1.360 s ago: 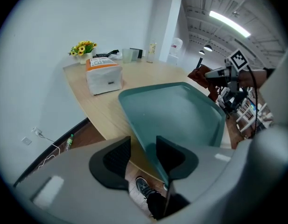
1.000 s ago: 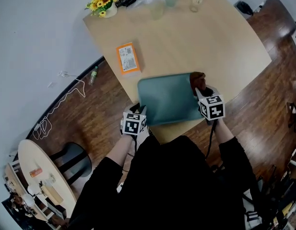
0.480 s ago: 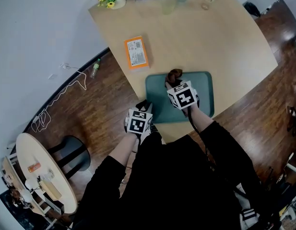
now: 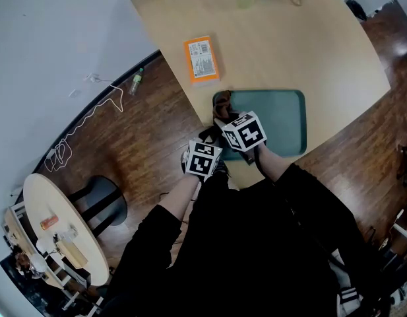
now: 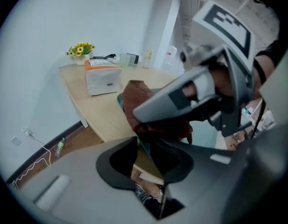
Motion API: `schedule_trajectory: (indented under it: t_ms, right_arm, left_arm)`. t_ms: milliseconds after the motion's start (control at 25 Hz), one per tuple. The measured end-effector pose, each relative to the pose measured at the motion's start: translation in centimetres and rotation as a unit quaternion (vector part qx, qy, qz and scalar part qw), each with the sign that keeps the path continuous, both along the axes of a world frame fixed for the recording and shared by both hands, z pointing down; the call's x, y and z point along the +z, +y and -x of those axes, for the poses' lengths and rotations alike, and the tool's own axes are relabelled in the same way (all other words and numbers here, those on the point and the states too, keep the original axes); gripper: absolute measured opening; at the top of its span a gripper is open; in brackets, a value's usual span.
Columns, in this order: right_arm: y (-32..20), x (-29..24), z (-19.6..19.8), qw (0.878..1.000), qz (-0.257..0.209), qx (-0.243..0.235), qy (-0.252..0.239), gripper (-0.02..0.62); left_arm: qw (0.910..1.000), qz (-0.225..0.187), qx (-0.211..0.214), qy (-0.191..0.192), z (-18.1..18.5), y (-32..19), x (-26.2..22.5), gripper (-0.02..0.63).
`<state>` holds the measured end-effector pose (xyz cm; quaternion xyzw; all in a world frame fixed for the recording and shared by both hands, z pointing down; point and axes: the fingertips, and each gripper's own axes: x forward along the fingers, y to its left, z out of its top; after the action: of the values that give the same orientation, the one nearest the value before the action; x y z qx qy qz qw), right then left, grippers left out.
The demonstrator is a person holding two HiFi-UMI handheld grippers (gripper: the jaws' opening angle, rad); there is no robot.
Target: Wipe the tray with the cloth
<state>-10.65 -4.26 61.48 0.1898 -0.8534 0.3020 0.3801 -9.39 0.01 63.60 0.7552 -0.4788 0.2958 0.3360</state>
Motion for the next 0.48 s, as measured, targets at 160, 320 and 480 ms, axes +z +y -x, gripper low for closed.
schedule_trajectory:
  t_ms: [160, 320, 480]
  right_arm:
    - [0.6, 0.7, -4.2, 0.998, -0.056, 0.027, 0.028, 0.074]
    - [-2.3, 1.0, -12.2, 0.990, -0.067, 0.109, 0.055, 0.074]
    - [-5.2, 1.1, -21.4, 0.975, -0.062, 0.197, 0.078, 0.074]
  left_arm:
    - [1.0000, 0.001, 0.000, 0.000, 0.4, 0.3, 0.3, 0.069]
    - [1.0000, 0.004, -0.004, 0.000, 0.6, 0.5, 0.4, 0.069]
    - [1.0000, 0.003, -0.005, -0.002, 0.4, 0.5, 0.5, 0.069]
